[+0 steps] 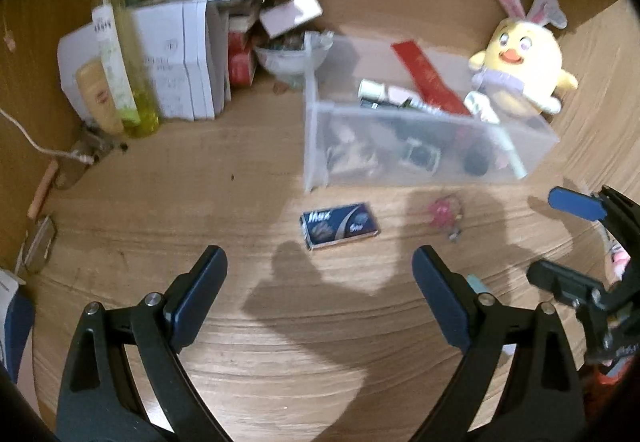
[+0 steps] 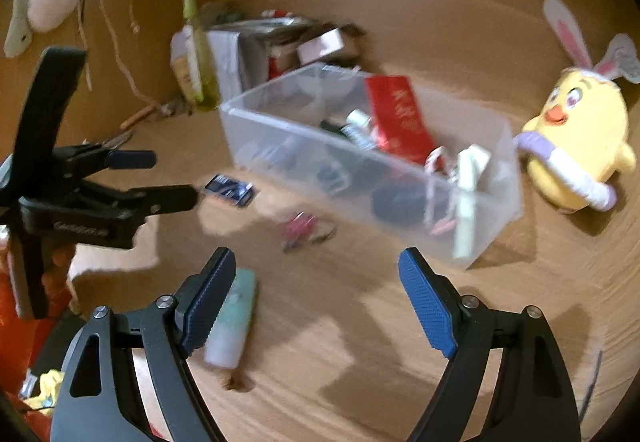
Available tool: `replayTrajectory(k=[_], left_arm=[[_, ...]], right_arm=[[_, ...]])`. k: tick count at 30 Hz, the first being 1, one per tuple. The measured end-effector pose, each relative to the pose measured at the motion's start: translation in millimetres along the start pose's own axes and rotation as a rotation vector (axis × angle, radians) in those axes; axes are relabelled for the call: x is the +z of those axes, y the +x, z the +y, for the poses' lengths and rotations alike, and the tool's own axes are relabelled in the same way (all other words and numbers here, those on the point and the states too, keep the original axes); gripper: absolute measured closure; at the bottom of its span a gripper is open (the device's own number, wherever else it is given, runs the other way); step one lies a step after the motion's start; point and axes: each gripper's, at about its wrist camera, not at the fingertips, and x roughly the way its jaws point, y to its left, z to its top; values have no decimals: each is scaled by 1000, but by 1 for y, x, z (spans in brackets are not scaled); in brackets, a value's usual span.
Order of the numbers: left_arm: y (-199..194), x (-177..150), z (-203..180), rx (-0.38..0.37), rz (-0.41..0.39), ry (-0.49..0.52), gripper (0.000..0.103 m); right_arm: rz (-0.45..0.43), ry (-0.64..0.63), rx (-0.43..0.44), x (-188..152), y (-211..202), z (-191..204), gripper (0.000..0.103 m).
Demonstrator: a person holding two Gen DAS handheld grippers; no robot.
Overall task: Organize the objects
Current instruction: 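Grasp the teal tube with the right tool while the left tool grasps the blue Max box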
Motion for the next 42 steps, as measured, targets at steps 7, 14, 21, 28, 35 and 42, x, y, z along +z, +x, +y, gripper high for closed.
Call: replayTrajectory(k=[7, 14, 21, 28, 35, 42], left_arm=[[22, 6, -1, 9, 59, 13, 8], [40, 18, 1, -41, 93, -33, 12], [49, 22, -8, -22, 92, 0, 28], [47, 22, -7, -32, 70, 9, 52], [39, 16, -3, -52, 53, -14, 52], [13, 14, -7, -31, -21, 5, 52]], right_arm=[[49, -17, 37, -14, 10, 20, 23], [91, -86, 32, -21, 15, 37, 47], [143, -126, 43, -25, 25, 45, 79], [126, -103, 55, -25, 22, 41, 80], [91, -54, 55, -18, 16, 31, 80], [29, -17, 24, -4, 1, 15, 80]])
